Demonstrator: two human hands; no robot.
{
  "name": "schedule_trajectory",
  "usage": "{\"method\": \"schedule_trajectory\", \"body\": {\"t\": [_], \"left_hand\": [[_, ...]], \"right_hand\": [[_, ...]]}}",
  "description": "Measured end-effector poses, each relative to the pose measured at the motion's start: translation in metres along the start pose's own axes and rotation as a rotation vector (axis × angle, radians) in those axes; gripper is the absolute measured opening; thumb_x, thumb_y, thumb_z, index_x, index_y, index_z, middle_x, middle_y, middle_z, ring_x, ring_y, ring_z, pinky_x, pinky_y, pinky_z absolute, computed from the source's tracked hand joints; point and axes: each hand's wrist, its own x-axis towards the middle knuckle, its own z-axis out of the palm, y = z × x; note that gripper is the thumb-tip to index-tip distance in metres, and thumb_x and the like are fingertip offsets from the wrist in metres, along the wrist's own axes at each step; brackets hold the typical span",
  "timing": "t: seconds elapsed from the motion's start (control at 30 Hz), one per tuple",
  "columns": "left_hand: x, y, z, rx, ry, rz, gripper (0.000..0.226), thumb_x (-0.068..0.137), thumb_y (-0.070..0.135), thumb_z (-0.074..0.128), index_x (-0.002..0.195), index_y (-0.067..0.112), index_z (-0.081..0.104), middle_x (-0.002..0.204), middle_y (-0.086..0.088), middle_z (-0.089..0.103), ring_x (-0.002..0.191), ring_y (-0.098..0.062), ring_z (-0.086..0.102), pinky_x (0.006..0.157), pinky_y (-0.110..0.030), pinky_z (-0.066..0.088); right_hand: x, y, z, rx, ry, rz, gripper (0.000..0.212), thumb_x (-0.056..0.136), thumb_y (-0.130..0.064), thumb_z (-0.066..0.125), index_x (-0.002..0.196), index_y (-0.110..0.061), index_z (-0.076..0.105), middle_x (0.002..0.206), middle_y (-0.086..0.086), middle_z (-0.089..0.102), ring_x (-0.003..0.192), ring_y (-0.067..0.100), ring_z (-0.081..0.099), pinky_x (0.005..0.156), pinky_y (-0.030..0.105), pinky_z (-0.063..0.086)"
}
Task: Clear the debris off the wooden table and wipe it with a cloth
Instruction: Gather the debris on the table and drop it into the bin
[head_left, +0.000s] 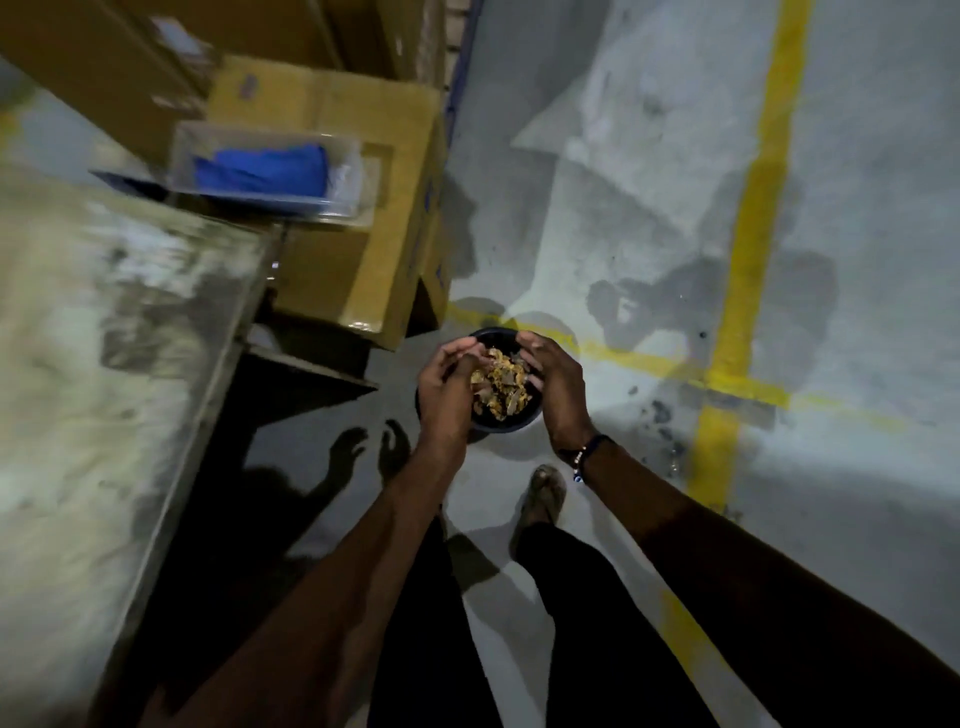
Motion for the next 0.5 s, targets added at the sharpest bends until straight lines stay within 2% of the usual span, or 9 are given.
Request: {"method": "schedule_trajectory", "body": {"t": [0.1,0.17,0.23,0.3,0.37,0.5], "left_hand": [[-0.054,0.043,-0.025,-0.032,0.027,0.029,0.012,0.1,0.009,0.065,0.107,0.015,0.073,0.112,-0.011,0.077,0.102,-0.019,0.071,0.089,-0.036,0.057],[-0.089,0.067,-0.048,-0.058,0.062,0.061,0.013,0.101,0.01,0.064,0.112,0.011,0.072,0.118,-0.014,0.076,0.106,-0.019,0.07,0.09,-0.034,0.056],[-0.117,0.084,-0.074,-0.07,0.106,0.102,0.016,0.103,0.01,0.062,0.117,0.008,0.071,0.119,-0.011,0.075,0.104,-0.013,0.07,0.084,-0.023,0.055],[-0.138,0.096,-0.106,-0.082,0.166,0.147,0.017,0.105,0.013,0.062,0.119,0.008,0.07,0.116,-0.007,0.076,0.099,-0.007,0.071,0.078,-0.016,0.053],[-0.152,0.103,-0.137,-0.088,0.233,0.174,0.017,0.105,0.018,0.064,0.119,0.011,0.071,0.115,-0.004,0.077,0.101,-0.01,0.072,0.078,-0.022,0.053],[-0.171,0.11,-0.208,-0.172,0.413,0.189,0.013,0.103,0.015,0.064,0.113,0.02,0.072,0.11,0.002,0.077,0.1,-0.012,0.071,0.077,-0.028,0.051]], "right_hand": [[-0.051,-0.05,0.02,-0.023,-0.083,-0.019,0.038,0.103,-0.029,0.058,0.129,-0.005,0.072,0.135,0.008,0.072,0.13,0.021,0.065,0.11,0.038,0.05],[-0.085,-0.072,0.038,-0.031,-0.168,-0.004,0.035,0.11,-0.019,0.052,0.136,-0.001,0.067,0.142,0.012,0.067,0.134,0.023,0.062,0.111,0.036,0.048],[-0.116,-0.085,0.059,-0.068,-0.242,-0.009,0.032,0.112,-0.019,0.048,0.133,-0.008,0.069,0.141,0.008,0.068,0.133,0.02,0.063,0.116,0.04,0.046],[-0.149,-0.095,0.084,-0.109,-0.332,-0.013,0.029,0.114,-0.024,0.045,0.126,-0.023,0.071,0.141,0.002,0.067,0.132,0.017,0.062,0.117,0.044,0.044],[-0.174,-0.099,0.109,-0.143,-0.421,-0.03,0.029,0.114,-0.028,0.043,0.124,-0.029,0.071,0.143,0.001,0.065,0.134,0.018,0.061,0.113,0.044,0.044],[-0.213,-0.092,0.173,-0.241,-0.572,-0.081,0.033,0.113,-0.028,0.047,0.136,-0.016,0.068,0.142,-0.001,0.067,0.13,0.013,0.063,0.105,0.035,0.048]]}}
